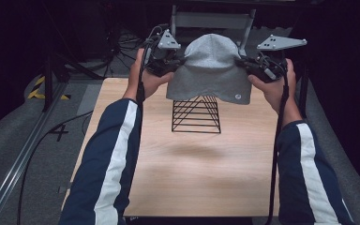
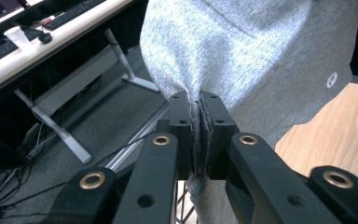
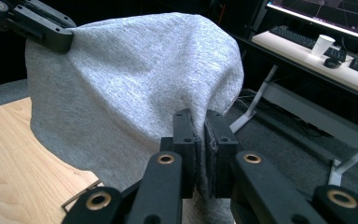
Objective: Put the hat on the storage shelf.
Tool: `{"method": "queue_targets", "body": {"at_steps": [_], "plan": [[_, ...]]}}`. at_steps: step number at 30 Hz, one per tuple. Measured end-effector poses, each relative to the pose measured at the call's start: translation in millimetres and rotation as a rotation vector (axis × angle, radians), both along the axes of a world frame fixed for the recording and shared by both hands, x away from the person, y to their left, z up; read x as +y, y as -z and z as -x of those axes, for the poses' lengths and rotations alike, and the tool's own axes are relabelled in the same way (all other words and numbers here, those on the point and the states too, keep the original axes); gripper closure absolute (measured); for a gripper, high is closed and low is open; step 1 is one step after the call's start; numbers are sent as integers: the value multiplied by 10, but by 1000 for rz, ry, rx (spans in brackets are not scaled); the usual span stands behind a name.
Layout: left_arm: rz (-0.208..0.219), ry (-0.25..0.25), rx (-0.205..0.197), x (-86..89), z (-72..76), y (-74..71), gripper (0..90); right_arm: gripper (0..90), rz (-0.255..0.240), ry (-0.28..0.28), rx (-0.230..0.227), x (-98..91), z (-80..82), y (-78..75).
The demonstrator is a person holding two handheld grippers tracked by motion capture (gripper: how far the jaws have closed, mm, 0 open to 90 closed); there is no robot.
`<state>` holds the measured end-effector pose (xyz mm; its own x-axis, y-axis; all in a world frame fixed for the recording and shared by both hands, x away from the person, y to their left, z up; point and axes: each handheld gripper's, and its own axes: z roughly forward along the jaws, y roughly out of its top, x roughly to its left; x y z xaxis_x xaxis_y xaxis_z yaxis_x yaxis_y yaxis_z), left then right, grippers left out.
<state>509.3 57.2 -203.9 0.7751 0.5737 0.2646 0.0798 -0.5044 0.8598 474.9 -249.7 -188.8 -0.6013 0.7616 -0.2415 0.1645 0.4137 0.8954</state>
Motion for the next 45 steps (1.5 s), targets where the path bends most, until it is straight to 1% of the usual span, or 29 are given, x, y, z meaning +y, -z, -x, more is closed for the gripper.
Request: {"method": "queue_targets", "body": {"at_steps": [2, 3, 4, 6, 10, 14, 15, 16, 18, 20, 23, 24, 25, 26, 27, 29, 31, 33, 34, 36, 38, 42, 45], "plan": [[-13, -8, 0, -1, -39, 5, 845, 848, 8, 8, 0, 13, -46, 16], [-11, -12, 3, 3, -59, 5, 845, 849, 3, 8, 3, 18, -67, 25], [-5, -21, -3, 9, -85, 4, 845, 849, 3, 10, 6, 27, -85, 30], [12, -21, 11, 14, -122, 8, 845, 849, 2, 14, 2, 39, -128, 42], [-2, -22, 13, -13, -185, 40, 845, 849, 7, 26, 1, 42, -196, 69], [-2, -29, 20, -41, -246, 54, 845, 849, 7, 37, 4, 31, -278, 112], [3, -25, 21, -46, -262, 54, 845, 849, -1, 40, 5, 30, -302, 120], [-3, -26, 21, -53, -279, 50, 845, 849, -2, 37, 4, 27, -317, 120], [-1, -26, 17, -59, -317, 36, 845, 849, -10, 38, 3, 28, -354, 109], [-8, -33, 21, -70, -348, 41, 845, 849, -16, 36, 4, 33, -379, 98], [-9, -36, 26, -68, -398, 48, 845, 849, -11, 38, 0, 38, -419, 102], [2, -31, 33, -67, -414, 62, 845, 849, -15, 39, 10, 47, -441, 113], [1, -31, 42, -69, -422, 75, 845, 849, -13, 37, 12, 55, -463, 127], [0, -29, 43, -71, -426, 94, 845, 849, -14, 33, 16, 62, -475, 140], [-2, -26, 47, -67, -427, 109, 845, 849, -12, 29, 20, 69, -485, 155], [16, -18, 60, -44, -417, 145, 845, 849, -4, 25, 24, 73, -495, 191], [16, -7, 61, -21, -396, 163, 845, 849, -12, 14, 33, 73, -478, 231], [15, -9, 62, 0, -361, 169, 845, 849, -5, 0, 41, 86, -448, 276], [27, 0, 57, 18, -335, 163, 845, 849, -1, -6, 41, 90, -429, 295], [30, 7, 52, 44, -280, 153, 845, 849, -3, -28, 38, 92, -376, 320], [37, 11, 53, 57, -253, 152, 845, 849, -7, -31, 42, 91, -346, 323], [71, 47, 51, 93, -126, 160, 845, 850, -15, -46, 27, 33, -241, 305], [67, 54, 46, 103, -101, 165, 846, 850, -24, -42, 23, -6, -202, 288]]}}
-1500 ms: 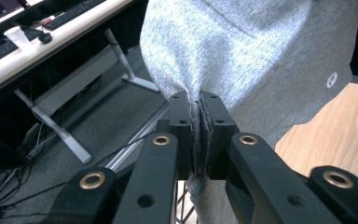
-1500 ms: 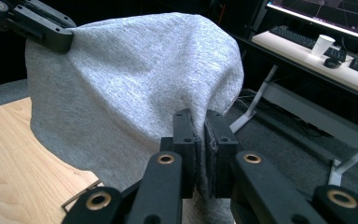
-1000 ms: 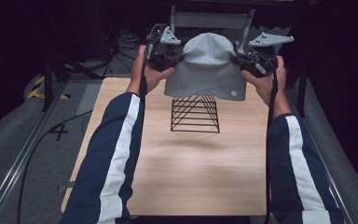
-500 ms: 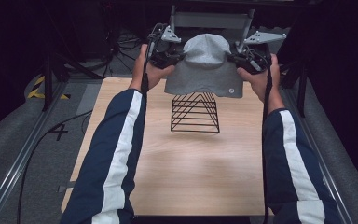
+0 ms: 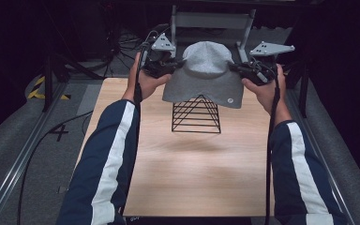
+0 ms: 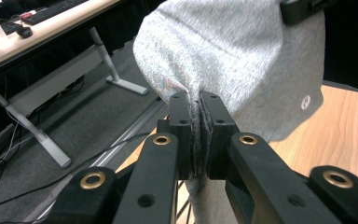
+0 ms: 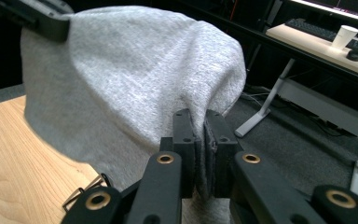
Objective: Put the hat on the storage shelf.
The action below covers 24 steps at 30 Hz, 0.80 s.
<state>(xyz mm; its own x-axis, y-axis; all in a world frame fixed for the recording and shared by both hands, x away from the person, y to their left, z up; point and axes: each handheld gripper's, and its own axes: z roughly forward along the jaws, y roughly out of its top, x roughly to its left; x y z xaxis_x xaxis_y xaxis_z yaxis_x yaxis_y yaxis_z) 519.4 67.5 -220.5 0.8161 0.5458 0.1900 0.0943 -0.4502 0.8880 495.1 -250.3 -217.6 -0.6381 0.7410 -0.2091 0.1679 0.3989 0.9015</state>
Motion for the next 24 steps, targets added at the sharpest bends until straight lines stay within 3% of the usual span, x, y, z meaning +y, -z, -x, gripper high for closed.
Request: {"method": "queue_targets", "body": {"at_steps": [3, 7, 11, 14, 21, 24], "plan": [[33, 14, 6, 38, 44, -26, 845, 850, -5, 0, -5, -21, 26, -14], [39, 37, -1, 49, 104, -63, 846, 851, -8, -13, -15, -21, 89, -46], [36, 57, -4, 55, 161, -62, 845, 850, -2, -18, -12, -28, 119, -41], [16, 61, -1, 60, 173, 16, 845, 850, 7, -28, -8, -35, 135, -6], [35, 56, 17, 125, 157, 102, 846, 850, 27, -33, 3, -2, 136, 67], [13, 57, 10, 112, 171, 87, 845, 850, 25, -33, -1, 4, 141, 48]]}}
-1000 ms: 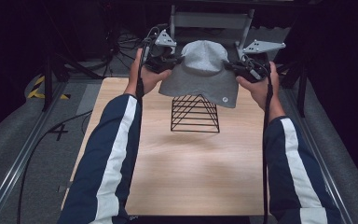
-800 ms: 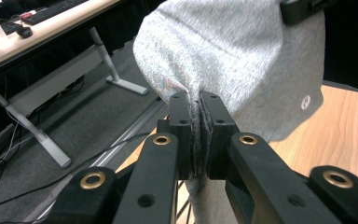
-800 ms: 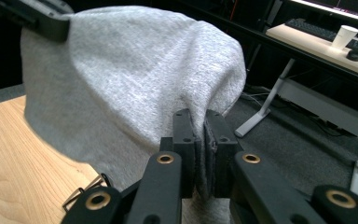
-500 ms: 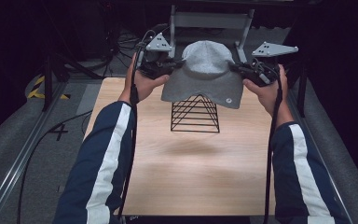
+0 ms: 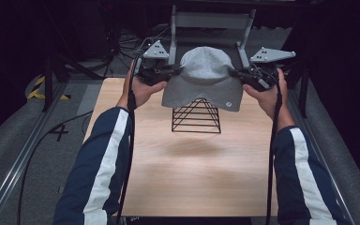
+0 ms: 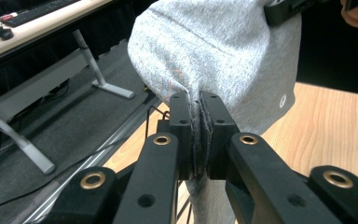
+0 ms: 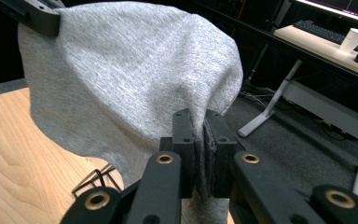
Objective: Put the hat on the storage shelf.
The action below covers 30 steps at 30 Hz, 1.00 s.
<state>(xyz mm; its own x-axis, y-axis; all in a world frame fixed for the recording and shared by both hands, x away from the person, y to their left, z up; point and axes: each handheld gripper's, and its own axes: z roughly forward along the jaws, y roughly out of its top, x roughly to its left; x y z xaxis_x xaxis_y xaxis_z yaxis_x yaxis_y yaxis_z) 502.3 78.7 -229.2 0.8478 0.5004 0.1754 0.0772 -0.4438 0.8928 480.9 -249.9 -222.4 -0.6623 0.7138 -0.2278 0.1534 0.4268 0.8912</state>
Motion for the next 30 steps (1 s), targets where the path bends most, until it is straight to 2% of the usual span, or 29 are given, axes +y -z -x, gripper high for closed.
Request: {"method": "queue_targets", "body": {"at_steps": [4, 7, 8, 14, 15, 17, 18, 21, 23, 25, 30], "plan": [[-24, -2, 8, -30, -12, 69, 845, 850, 30, 1, 7, 27, 1, 36], [-36, -13, 33, -41, -42, 189, 844, 850, 30, -2, 18, 24, -6, 111], [-53, -13, 32, -45, -58, 231, 844, 850, 32, -5, 24, 24, -13, 143], [-85, -12, 73, -78, -96, 526, 843, 849, 69, -17, 58, 47, -43, 372], [-85, -12, 73, -78, -96, 526, 843, 849, 69, -17, 58, 47, -43, 372], [-95, -12, 84, -90, -106, 622, 843, 849, 77, -22, 75, 52, -51, 476], [-102, -18, 88, -101, -103, 690, 843, 850, 80, -22, 92, 50, -62, 579], [-104, -13, 99, -99, -108, 758, 843, 850, 79, -23, 106, 46, -73, 670], [-122, -22, 98, -113, -110, 841, 843, 850, 77, -24, 125, 41, -84, 786], [-135, -18, 116, -133, -106, 953, 843, 850, 77, -23, 148, 46, -97, 918], [-145, -19, 126, -146, -116, 1082, 843, 850, 89, -23, 179, 63, -116, 1090]]}}
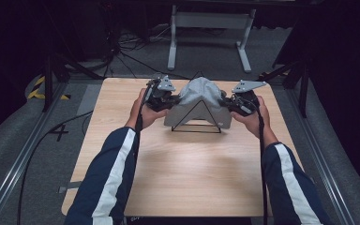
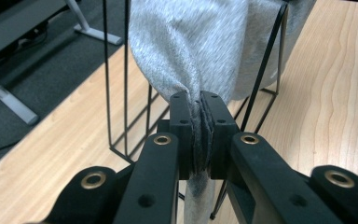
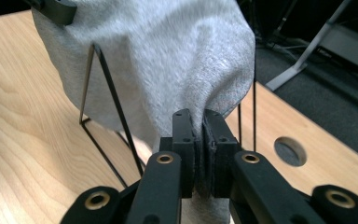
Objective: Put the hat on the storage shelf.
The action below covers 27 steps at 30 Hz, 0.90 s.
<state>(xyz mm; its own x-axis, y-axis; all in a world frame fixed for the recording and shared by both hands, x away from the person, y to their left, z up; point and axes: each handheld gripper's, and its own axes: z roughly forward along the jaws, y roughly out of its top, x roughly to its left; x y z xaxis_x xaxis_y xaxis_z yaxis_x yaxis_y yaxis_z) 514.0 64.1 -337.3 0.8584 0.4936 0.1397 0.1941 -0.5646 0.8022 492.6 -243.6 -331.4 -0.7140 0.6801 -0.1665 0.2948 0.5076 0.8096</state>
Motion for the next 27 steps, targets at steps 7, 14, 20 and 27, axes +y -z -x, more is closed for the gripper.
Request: {"method": "queue_targets", "body": {"at_steps": [7, 14, 20, 27], "plan": [[-31, -11, 32, -37, -18, 222, 844, 851, 20, 12, 33, 19, -39, 172], [-74, -32, 60, -90, -61, 455, 845, 851, 59, 29, 71, 75, -101, 399], [-77, -49, 69, -114, -94, 562, 846, 851, 49, 49, 92, 92, -149, 511], [-58, -62, 52, -91, -56, 552, 836, 839, 23, 62, 83, 77, -133, 526]]}}
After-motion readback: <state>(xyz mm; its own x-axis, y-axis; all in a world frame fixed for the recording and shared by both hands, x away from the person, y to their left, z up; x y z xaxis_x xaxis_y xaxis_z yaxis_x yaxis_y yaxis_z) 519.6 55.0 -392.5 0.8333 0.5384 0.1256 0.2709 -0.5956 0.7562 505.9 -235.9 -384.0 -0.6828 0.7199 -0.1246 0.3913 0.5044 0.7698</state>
